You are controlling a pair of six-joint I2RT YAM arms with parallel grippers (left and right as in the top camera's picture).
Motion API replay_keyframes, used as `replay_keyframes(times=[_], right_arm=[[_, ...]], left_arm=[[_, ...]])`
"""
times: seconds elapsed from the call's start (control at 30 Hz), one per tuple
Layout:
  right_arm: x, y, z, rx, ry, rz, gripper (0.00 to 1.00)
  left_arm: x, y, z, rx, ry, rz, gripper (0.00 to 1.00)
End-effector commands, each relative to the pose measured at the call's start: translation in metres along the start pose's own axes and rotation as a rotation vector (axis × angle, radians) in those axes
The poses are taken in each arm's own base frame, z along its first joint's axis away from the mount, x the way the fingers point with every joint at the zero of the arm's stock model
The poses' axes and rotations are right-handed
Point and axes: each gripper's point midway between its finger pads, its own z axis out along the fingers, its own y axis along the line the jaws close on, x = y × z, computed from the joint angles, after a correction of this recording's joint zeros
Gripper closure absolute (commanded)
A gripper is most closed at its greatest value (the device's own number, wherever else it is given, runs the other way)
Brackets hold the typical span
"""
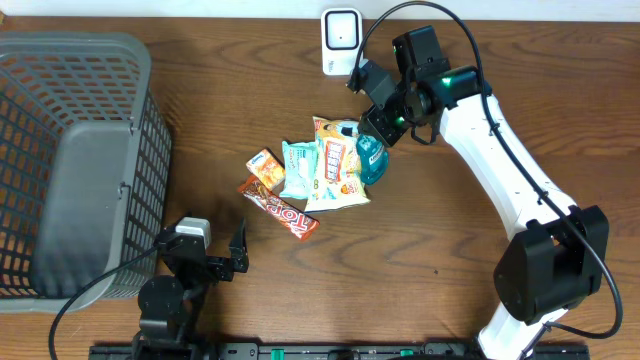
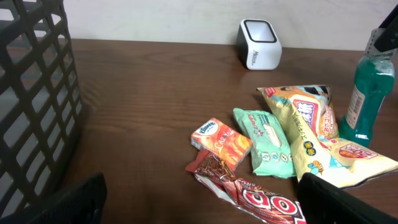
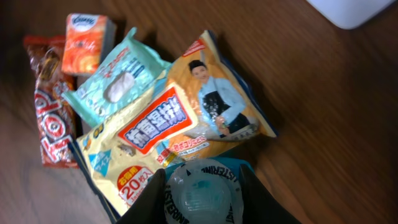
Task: Scan the item barcode
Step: 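Lift the Listerine bottle with the right gripper toward the white scanner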
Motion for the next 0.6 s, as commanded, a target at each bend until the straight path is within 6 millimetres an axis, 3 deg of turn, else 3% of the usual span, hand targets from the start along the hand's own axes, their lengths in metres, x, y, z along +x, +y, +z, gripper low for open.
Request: replay_keyframes(times=[0.0,0.13,0.33,0.57], right_arm=[[-0.017,0.021,-0.021,-0.084,-0.075,-0.126,0.87],[-0.002,0.029,-0.021,-0.120,-0.025,-0.206,0.87],[0.003,0.030,-0.021,-0.125,-0.005,-0.214,0.82],[-0.024,0.025,-0.022,-0.102,-0.119,-0.258,0.87]], left_arm=[[0.012,-0.002,0.003,0.015,0.028,-0.003,0.02],[0.012,-0.002,0.003,0.015,0.028,-0.003,0.02],[0.012,-0.002,0.003,0.015,0.028,-0.004,0.02],[0.012,-0.002,0.003,0.015,0.028,-0.003,0.02]])
